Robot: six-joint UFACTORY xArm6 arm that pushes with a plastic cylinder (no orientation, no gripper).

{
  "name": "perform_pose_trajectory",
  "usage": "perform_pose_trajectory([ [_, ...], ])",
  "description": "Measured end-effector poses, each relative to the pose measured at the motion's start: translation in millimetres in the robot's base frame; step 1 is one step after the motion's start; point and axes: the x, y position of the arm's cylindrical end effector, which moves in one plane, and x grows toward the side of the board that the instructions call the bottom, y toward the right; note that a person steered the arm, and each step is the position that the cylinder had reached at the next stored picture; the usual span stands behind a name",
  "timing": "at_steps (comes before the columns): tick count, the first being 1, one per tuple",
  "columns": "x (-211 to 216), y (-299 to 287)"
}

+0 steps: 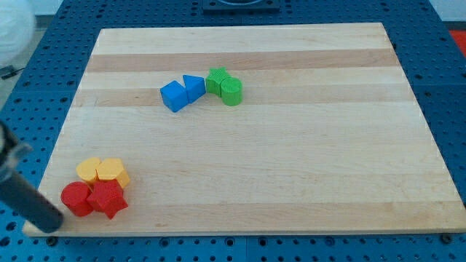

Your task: Place the red star towards the bottom right side of the yellow hexagon

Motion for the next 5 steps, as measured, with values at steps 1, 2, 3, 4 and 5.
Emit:
perform_pose_trajectory([
  [1, -7, 56],
  [2, -24, 99],
  [3, -44, 121],
  [4, -22, 121],
  [5, 2, 103],
])
